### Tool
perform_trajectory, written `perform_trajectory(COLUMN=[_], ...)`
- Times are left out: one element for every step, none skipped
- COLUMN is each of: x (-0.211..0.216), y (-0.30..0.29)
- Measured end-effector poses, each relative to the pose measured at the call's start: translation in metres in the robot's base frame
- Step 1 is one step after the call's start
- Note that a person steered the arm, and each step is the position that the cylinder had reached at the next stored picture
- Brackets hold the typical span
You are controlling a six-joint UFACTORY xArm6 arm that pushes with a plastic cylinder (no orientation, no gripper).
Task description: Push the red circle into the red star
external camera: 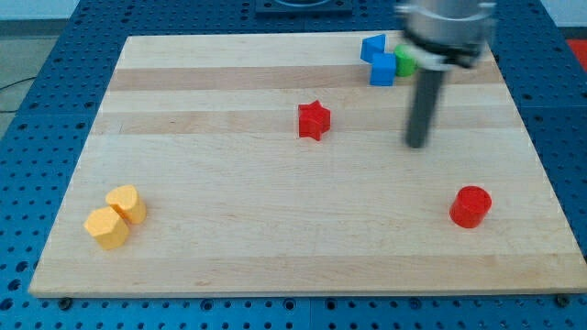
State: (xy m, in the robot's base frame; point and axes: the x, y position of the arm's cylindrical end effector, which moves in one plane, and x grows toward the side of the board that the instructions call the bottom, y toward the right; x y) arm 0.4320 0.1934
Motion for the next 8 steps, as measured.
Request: perform_trajectory(x=[0.069,0.146,0.121,0.103,0.086,0.079,0.079,0.065], y=[0.085,0.067,0.013,-0.034,-0.081,-0.061,-0.020,-0.008])
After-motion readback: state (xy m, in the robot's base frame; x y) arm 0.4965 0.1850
